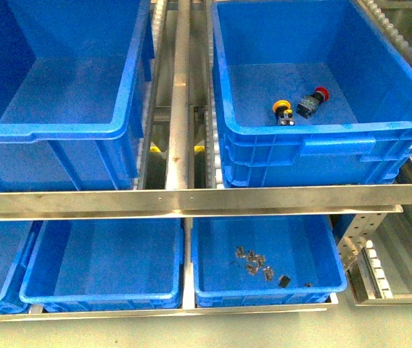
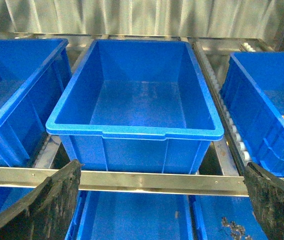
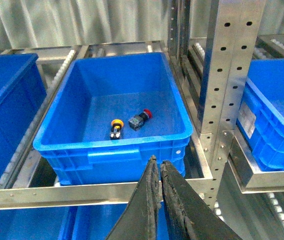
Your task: Pick red and yellow buttons and place in box
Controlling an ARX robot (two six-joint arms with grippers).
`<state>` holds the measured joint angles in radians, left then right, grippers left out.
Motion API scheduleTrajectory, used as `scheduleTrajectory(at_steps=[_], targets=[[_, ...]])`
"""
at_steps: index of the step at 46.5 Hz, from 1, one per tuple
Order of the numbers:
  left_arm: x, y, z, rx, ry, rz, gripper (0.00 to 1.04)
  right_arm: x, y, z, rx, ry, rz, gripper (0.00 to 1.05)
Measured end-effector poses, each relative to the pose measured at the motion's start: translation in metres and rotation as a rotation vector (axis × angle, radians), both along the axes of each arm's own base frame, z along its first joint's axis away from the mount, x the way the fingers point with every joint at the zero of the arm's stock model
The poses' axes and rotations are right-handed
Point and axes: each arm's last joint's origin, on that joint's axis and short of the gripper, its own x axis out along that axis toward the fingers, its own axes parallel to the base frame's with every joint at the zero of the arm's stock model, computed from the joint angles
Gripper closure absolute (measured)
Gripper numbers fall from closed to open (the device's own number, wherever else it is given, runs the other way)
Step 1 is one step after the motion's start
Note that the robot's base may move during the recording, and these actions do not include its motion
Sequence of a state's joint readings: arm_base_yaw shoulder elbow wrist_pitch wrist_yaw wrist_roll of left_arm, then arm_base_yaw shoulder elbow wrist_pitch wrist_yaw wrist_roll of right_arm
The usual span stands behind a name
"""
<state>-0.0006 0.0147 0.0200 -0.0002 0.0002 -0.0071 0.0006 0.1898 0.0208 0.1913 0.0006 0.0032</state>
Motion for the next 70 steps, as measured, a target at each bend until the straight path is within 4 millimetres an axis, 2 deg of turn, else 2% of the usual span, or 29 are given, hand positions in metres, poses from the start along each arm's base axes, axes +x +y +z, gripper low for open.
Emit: scheduleTrajectory(at_steps=[11, 51, 59, 70], targets=[[0.0, 0.0, 0.0, 0.0, 0.0, 0.0, 0.08, -0.012, 0.0, -0.003, 0.0, 0.005, 0.0, 1.02], [0.0, 0.0, 0.0, 0.0, 0.0, 0.0, 0.08, -0.012, 0.0, -0.003, -0.001, 0.004, 0.0, 1.01], [0.0, 0.0, 0.0, 0.0, 0.0, 0.0, 0.08, -0.012, 0.0, -0.003, 0.0, 0.004, 0.0, 0.71], [0.0, 0.0, 0.0, 0.0, 0.0, 0.0, 0.08, -0.012, 0.0, -0.003, 0.0, 0.004, 0.0, 0.14]])
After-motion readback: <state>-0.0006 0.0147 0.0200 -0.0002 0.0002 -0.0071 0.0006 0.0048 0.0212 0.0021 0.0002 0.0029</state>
